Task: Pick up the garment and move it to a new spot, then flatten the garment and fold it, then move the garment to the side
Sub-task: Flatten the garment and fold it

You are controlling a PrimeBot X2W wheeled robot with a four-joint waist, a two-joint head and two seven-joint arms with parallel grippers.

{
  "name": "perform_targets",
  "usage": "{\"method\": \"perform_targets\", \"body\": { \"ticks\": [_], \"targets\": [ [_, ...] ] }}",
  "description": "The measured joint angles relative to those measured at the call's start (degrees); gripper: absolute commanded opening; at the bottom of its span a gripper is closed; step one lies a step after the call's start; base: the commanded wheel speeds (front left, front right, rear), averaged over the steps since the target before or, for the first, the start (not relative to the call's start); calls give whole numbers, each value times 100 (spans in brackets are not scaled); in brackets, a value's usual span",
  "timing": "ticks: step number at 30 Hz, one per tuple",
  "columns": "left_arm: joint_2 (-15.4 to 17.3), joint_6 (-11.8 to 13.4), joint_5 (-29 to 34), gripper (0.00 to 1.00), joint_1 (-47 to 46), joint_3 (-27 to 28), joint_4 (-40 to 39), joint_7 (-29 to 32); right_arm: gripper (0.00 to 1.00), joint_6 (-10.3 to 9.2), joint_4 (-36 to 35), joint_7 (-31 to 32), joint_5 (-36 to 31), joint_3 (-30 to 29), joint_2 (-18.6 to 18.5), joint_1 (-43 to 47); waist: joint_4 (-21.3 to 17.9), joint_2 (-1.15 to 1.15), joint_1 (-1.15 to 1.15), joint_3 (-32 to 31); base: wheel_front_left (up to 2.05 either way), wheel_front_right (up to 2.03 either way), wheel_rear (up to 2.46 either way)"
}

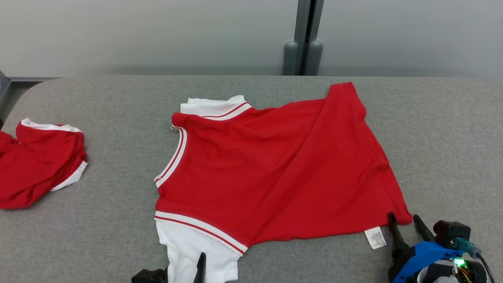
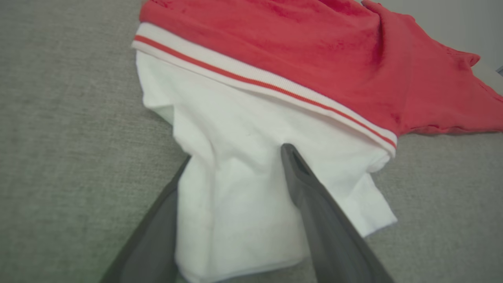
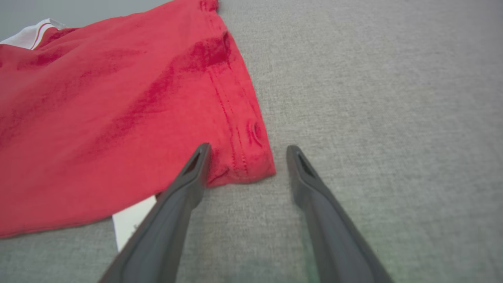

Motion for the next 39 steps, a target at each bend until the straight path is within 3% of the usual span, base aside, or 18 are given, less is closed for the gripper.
{"method": "perform_targets", "body": {
  "ticks": [5,6,7,8,9,16,23,29,34,39],
  "targets": [
    [3,-2,-18,100,-30,-5,30,-1,100,-1,526,-25,-15,104,-5,-297,61,-1,0,41,0,0,0],
    [1,-2,-48,98,-45,-15,44,0,45,-3,644,-37,23,163,-4,-357,73,-2,0,49,0,0,0],
    [1,-2,-62,47,-53,-21,57,-1,0,-9,695,-49,86,216,-9,-393,81,-2,0,54,0,0,0],
    [4,-2,-82,10,-68,-27,77,-2,0,-10,710,-51,163,266,-12,-416,91,-2,0,57,0,0,0],
    [7,-2,-110,0,-80,-27,85,-2,0,-10,717,-49,225,342,-4,-443,98,-2,0,60,0,0,0],
    [2,-2,-558,0,-161,51,-231,25,0,0,189,-14,641,721,89,-486,68,-1,0,113,0,0,0],
    [134,-2,-1245,0,-1268,253,-733,30,0,-1,-396,-13,881,1068,-108,-1255,-10,-1,0,376,0,0,0],
    [581,-2,-1722,0,-3182,146,-680,250,0,-1,-296,82,1047,1382,-376,-2928,-100,0,1,884,0,0,0],
    [753,-1,-2308,0,-5094,408,-336,636,0,0,15,339,1301,1471,-472,-4765,-180,0,2,1476,0,0,0],
    [906,-1,-2206,0,-7027,325,79,757,0,-1,633,546,1526,1204,-523,-6501,-144,1,2,2004,0,0,0]
  ]
}}
